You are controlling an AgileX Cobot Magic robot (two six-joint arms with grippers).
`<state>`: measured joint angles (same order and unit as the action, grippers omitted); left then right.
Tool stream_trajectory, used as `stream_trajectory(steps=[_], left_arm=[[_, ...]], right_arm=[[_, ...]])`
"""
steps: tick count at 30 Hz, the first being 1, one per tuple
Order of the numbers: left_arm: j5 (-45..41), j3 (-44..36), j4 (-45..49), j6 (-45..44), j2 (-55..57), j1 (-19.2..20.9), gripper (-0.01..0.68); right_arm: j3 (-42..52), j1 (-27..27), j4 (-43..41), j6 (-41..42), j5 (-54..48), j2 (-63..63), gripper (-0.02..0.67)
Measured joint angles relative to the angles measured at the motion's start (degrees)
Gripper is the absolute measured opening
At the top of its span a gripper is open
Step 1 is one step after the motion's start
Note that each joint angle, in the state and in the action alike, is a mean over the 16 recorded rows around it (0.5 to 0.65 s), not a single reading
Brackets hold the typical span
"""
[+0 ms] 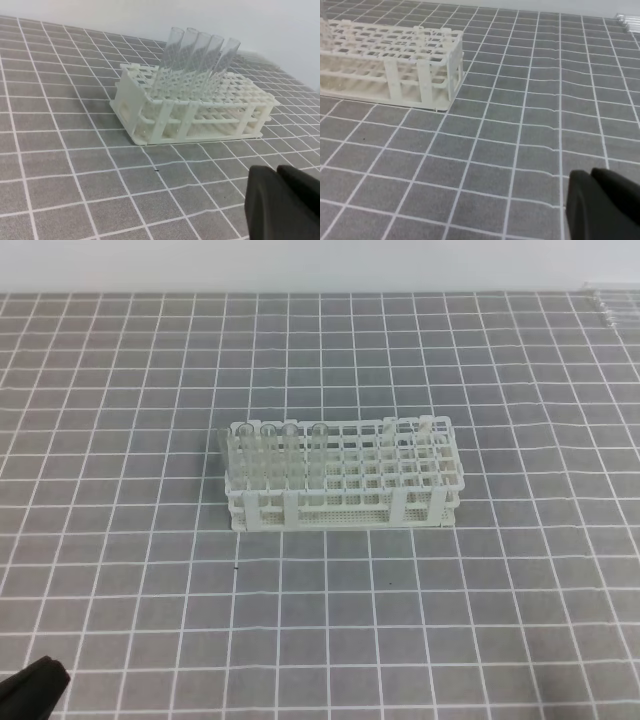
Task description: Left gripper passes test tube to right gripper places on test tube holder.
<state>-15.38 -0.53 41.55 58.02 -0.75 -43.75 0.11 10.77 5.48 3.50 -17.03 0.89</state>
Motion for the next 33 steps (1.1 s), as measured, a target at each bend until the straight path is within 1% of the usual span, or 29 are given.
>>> stream_trajectory(steps=[6,17,26,30,33], left_arm=[[0.0,0.0,0.0,0.0,0.0,0.0,-0.001],[-0.06,-0.04,0.29,-0.35,0.0,0.0,-0.001],[1.9,-0.09,0.99,-1.46,-0.05,0.0,-0.001],[2.67,-0.04,-5.22,-9.13,0.0,0.0,-0.001],[3.47,-0.04,-13.5,-19.65,0.05,0.0,-0.001]], right_arm=[[0.0,0.0,0.4,0.08,-2.6,0.0,-0.013],[0.0,0.0,0.9,0.11,-2.67,0.0,-0.013],[0.0,0.0,0.92,0.11,-2.67,0.0,-0.013],[0.0,0.0,0.94,0.11,-2.67,0.0,-0.013],[0.0,0.0,0.95,0.11,-2.67,0.0,-0.013]])
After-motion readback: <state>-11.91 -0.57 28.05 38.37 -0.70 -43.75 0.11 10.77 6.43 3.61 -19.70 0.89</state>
